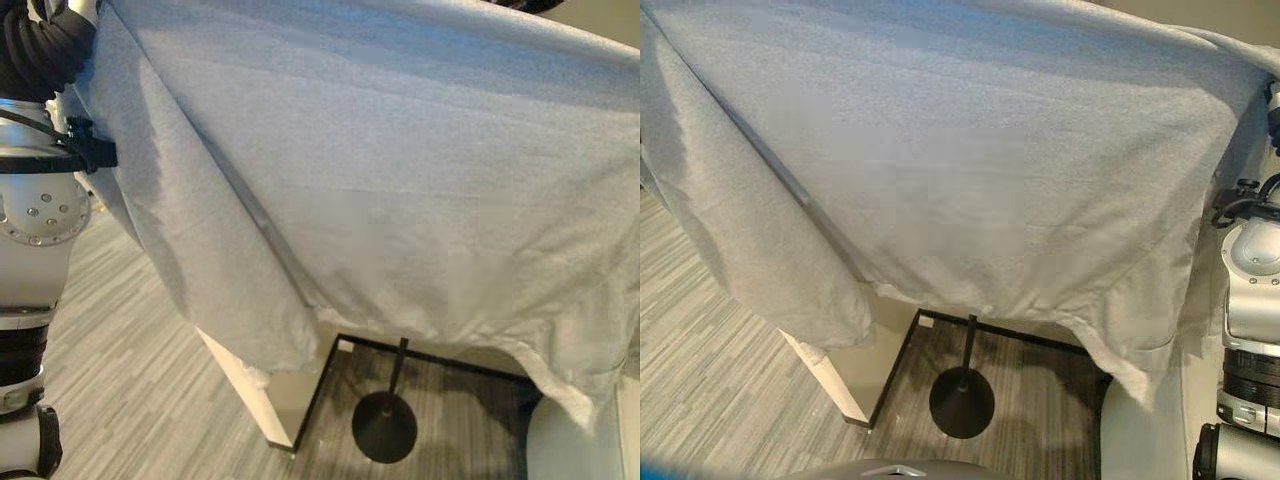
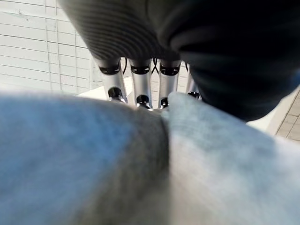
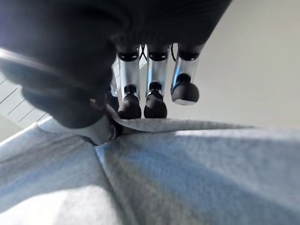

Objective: Hang the clothes on the sofa on the clothes rack.

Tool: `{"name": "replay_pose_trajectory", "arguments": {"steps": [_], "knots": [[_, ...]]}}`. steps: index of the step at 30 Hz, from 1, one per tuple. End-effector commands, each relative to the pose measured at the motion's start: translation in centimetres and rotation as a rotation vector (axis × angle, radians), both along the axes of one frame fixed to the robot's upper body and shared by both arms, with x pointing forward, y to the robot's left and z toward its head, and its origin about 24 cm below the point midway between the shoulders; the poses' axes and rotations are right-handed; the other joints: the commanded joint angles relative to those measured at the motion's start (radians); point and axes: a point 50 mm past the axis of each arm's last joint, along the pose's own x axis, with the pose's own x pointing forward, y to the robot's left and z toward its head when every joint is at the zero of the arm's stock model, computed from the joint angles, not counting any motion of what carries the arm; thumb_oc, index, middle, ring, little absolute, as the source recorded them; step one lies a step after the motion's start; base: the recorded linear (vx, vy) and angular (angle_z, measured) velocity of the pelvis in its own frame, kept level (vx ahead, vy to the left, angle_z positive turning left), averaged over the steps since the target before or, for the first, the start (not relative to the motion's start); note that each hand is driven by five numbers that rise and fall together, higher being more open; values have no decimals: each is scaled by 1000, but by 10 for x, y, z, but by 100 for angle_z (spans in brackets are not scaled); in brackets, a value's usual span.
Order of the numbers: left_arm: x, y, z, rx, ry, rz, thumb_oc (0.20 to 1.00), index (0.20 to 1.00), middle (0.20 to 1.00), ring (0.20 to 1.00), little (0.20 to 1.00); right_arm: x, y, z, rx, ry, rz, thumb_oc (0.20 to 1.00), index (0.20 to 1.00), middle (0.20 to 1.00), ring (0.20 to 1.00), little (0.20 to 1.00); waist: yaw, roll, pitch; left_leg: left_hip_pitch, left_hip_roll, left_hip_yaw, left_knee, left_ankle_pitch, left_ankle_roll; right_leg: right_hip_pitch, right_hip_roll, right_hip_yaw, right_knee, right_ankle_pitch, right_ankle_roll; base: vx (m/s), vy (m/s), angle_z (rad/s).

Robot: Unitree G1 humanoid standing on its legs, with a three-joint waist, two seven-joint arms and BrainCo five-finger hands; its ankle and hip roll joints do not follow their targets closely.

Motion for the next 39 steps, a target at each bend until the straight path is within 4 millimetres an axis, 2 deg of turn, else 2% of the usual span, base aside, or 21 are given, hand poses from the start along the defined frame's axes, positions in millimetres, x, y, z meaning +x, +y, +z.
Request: {"name": "replay_pose_trajectory", "arguments": {"steps": [1, 8, 11, 16, 18, 20, 21, 23, 26, 32, 35, 39], "knots": [[-1, 7, 6, -49, -35, 9, 200, 200, 200, 200, 200, -10, -2, 19, -18, -80, 12, 200, 200, 200, 200, 200, 0, 12, -37, 2, 50, -113, 12, -108, 20, -89, -84, -25, 17, -66, 98, 0, 0, 0], [16, -15, 2, -21, 35, -75, 200, 200, 200, 200, 200, 12, 8, 19, -89, 36, 24, 200, 200, 200, 200, 200, -4, 15, -32, 1, 53, -110, 12, -106, 18, -88, -83, -23, 17, -68, 97, 0, -28, 0], [30, -36, -6, 9, 100, -145, 200, 200, 200, 200, 200, 30, 14, 17, -151, 137, 3, 200, 200, 200, 200, 200, -6, 19, -28, -2, 55, -112, 12, -105, 17, -89, -82, -21, 17, -71, 95, -2, -46, -1], [46, -57, -11, 57, 149, -173, 200, 200, 200, 200, 200, 50, 20, 15, -163, 206, 3, 200, 200, 200, 200, 200, -7, 23, -23, -5, 58, -114, 12, -104, 16, -88, -79, -19, 17, -76, 94, -1, -35, 0], [59, -73, -17, 65, 197, -207, 200, 200, 200, 200, 200, 68, 30, 13, -173, 257, 28, 200, 200, 200, 200, 200, -3, 22, -19, -7, 60, -117, 12, -100, 14, -87, -78, -24, 17, -78, 91, 4, -60, -1], [64, -77, -17, 60, 206, -215, 200, 200, 200, 200, 200, 75, 34, 15, -179, 268, 36, 200, 200, 200, 200, 200, -4, 23, -16, -9, 61, -119, 12, -99, 13, -88, -77, -26, 17, -79, 90, 1, -52, 0], [72, -85, -21, 61, 232, -224, 200, 200, 200, 200, 200, 84, 42, 17, -184, 282, 51, 200, 200, 200, 200, 200, -1, 22, -14, -13, 62, -121, 12, -94, 11, -89, -75, -29, 17, -81, 89, 0, -53, 1], [73, -85, -19, 61, 228, -222, 200, 200, 200, 200, 200, 85, 43, 19, -184, 278, 51, 200, 200, 200, 200, 200, -3, 23, -12, -15, 62, -122, 12, -94, 11, -90, -75, -30, 17, -81, 89, -5, -37, 2], [86, -102, -19, 55, 257, -244, 200, 200, 200, 200, 200, 99, 54, 35, -177, 266, 64, 200, 200, 200, 200, 200, 0, 23, -5, -29, 65, -130, 12, -85, 6, -96, -71, -33, 17, -84, 87, -5, -61, 2], [94, -114, -10, 60, 249, -244, 200, 200, 200, 200, 200, 104, 62, 62, -157, 197, 69, 200, 200, 200, 200, 200, 3, 27, -4, -46, 68, -140, 12, -73, -3, -100, -64, -43, 17, -92, 84, 7, -37, 2], [91, -119, 3, 55, 207, -263, 200, 200, 200, 200, 200, 99, 59, 80, -136, 127, 58, 200, 200, 200, 200, 200, 7, 26, -6, -56, 72, -149, 12, -67, -11, -100, -58, -53, 17, -100, 81, 15, -35, 9], [87, -121, 9, 51, 176, -278, 200, 200, 200, 200, 200, 92, 56, 88, -116, 71, 61, 200, 200, 200, 200, 200, 7, 24, -9, -62, 72, -154, 12, -64, -16, -97, -53, -61, 17, -107, 77, 4, -17, 10]]}}
